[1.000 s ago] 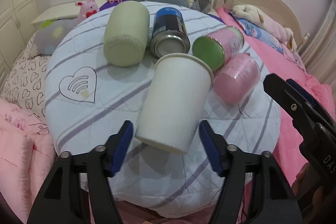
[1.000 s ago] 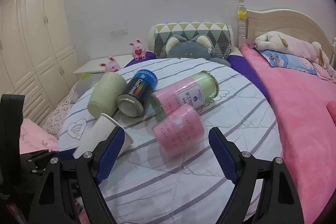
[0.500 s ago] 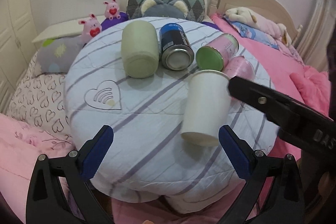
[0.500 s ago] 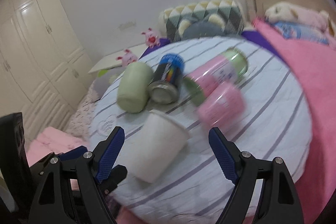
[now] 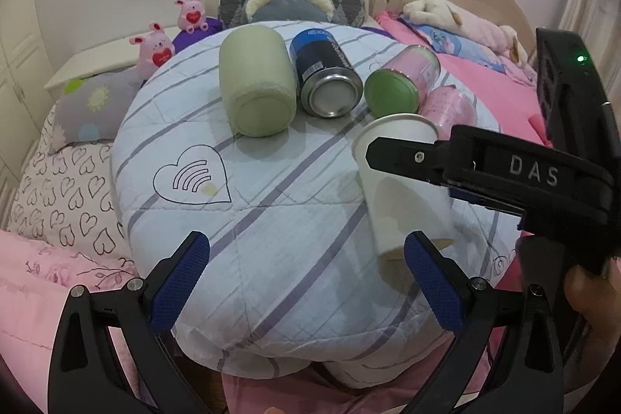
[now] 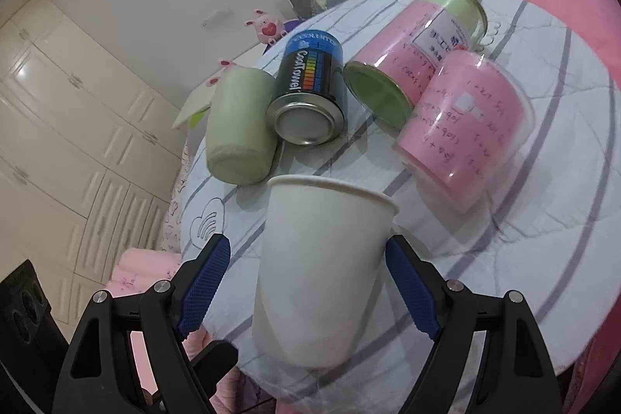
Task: Flip cup upright
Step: 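Grasp the upright cup with the right gripper while the left gripper releases it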
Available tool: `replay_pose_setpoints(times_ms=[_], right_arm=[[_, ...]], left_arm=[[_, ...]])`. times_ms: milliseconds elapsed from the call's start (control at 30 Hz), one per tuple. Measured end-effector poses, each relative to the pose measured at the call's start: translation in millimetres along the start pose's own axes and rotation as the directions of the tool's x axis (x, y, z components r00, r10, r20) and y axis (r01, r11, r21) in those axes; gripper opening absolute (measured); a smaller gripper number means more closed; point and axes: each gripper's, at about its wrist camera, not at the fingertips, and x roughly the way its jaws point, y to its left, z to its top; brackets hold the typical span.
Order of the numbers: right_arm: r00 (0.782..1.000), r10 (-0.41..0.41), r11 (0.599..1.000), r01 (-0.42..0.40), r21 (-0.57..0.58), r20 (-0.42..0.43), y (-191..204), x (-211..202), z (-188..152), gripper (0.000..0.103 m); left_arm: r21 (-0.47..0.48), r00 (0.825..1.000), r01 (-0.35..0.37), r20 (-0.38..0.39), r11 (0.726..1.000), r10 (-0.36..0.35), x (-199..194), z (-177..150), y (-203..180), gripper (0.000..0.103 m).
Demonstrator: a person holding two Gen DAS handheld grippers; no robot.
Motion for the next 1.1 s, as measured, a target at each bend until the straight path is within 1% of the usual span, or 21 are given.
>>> replay_pose_setpoints(times_ms=[100, 167, 267, 300, 367, 467, 600, 700, 833, 1000, 1100], right_arm=[[1.0, 0.02, 1.0, -0.02, 0.02, -0.014, -6, 8, 3, 0.084], [0.999, 0.039, 0.999, -0.039, -0.004, 0.002, -6, 8, 3, 0.084], [0.999, 0.036, 0.997, -0.035, -0.062, 0.007, 1, 7, 2, 0.074], [0.999, 0.044, 0.996, -0.044, -0.075, 0.008, 3, 7, 3, 0.068], [0.998, 0.054, 0.992, -0.051, -0.115, 0.018, 10, 4, 4, 0.068], [0.998, 0.038, 0.982, -0.027, -0.188, 0.053, 18, -2, 7, 0.068], [0.995, 0.059, 0.973, -0.039, -0.227, 0.083, 19, -13, 20, 0.068], [0.992, 0.069, 0.964, -0.038, -0.262, 0.109, 15, -23, 33, 0.068], [0.985, 0.093, 0.951, -0.045, -0.304, 0.146, 16, -39, 54, 0.068], [0.977, 0.098, 0.933, -0.025, -0.358, 0.189, 17, -45, 94, 0.068], [0.974, 0.097, 0.925, -0.013, -0.38, 0.204, 15, -45, 117, 0.068]], left_arm=[[0.008, 1.0, 0.005, -0.002, 1.0, -0.005, 1, 0, 0, 0.102], [0.008, 1.0, 0.014, -0.003, 1.0, -0.014, 2, 0, 0, 0.102], [0.006, 1.0, 0.025, -0.009, 1.0, -0.025, 5, 1, 0, 0.102], [0.007, 1.0, 0.025, -0.007, 1.0, -0.025, 5, 2, -1, 0.102], [0.01, 1.0, 0.029, -0.001, 1.0, -0.029, 4, 5, -2, 0.102], [0.017, 0.999, 0.038, 0.015, 0.999, -0.039, 3, 13, -6, 0.102], [0.029, 0.999, 0.028, 0.043, 0.999, -0.029, 0, 27, -15, 0.102], [0.05, 0.997, 0.025, 0.07, 0.998, -0.028, -2, 44, -23, 0.102], [0.074, 0.995, 0.016, 0.098, 0.997, -0.023, 0, 76, -36, 0.102], [0.099, 0.993, 0.033, 0.112, 0.995, -0.044, 12, 118, -53, 0.102], [0.083, 0.993, 0.004, 0.117, 0.997, -0.013, 29, 147, -58, 0.102]])
